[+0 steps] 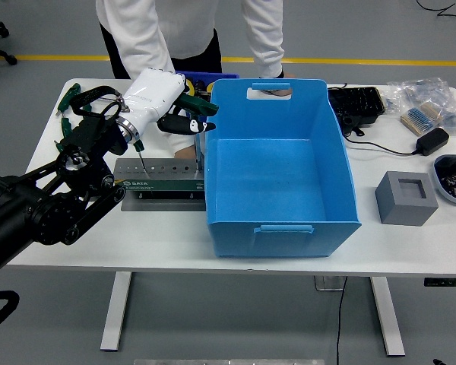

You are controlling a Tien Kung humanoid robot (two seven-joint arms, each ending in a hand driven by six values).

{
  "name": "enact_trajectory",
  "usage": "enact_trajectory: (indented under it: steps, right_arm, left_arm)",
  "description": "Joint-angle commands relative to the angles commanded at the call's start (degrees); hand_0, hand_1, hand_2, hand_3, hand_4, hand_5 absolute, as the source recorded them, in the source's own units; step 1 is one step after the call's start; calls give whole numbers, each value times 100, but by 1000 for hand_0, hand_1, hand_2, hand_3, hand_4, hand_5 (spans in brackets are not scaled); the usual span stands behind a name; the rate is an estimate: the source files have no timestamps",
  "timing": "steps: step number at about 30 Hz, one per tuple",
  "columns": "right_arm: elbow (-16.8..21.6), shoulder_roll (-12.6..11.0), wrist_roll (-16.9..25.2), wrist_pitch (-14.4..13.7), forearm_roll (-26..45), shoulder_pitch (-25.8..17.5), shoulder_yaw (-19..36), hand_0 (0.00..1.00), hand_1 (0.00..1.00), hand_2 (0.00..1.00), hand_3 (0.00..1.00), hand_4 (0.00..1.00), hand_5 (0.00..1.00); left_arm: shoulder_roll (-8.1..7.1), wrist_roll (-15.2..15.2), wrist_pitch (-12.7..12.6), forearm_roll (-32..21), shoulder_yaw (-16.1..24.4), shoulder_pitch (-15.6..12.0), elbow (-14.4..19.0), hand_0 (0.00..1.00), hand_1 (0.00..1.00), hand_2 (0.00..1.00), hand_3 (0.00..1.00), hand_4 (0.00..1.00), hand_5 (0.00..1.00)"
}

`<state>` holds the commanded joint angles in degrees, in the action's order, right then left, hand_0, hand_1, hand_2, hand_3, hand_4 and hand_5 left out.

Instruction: Lift tool from toolbox,place it in box,lift tool from toolbox,place it in box

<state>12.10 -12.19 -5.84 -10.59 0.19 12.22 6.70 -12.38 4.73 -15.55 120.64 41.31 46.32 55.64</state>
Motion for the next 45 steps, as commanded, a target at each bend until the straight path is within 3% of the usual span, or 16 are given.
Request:
enact_trajectory:
  steps: [1,6,7,12,13,29,39,45]
  right_arm:
    - [-1,2,-1,-1,-3,-1,4,711,692,735,599,831,722]
    - [-1,8,-5,-2,-10,-16,14,711,692,735,599,831,722]
    - [-2,9,-5,-2,-12,-18,17,710,692,735,599,831,722]
    - [-3,16,-10,-3,-31,-34,34,710,692,735,599,831,722]
    - [-3,17,-10,-4,-31,-37,35,710,692,735,599,831,722]
    - [-6,43,-12,-8,-20,-80,47,713,692,735,600,832,722]
    - [-7,31,6,-5,44,-58,6,713,695,735,600,833,723]
    - [-6,20,13,-4,64,-45,-6,713,694,735,600,832,721]
  left_arm:
    - [-8,-2,8,-13,-1,6,21,139,2,18,14,800,832]
    - [-28,-16,3,-90,-9,19,102,139,2,18,14,800,832]
    - [-31,-17,2,-108,-12,21,117,139,2,17,10,740,774]
    - [-74,-31,19,-168,-29,44,222,139,2,17,10,740,774]
    - [-85,-30,33,-161,-32,54,243,139,2,13,6,708,699]
    - [-370,14,309,-182,11,325,678,132,2,9,7,711,688]
    - [-578,85,468,-268,235,624,1346,134,2,8,6,684,651]
    - [-569,126,460,-351,452,810,1795,134,2,8,6,679,646]
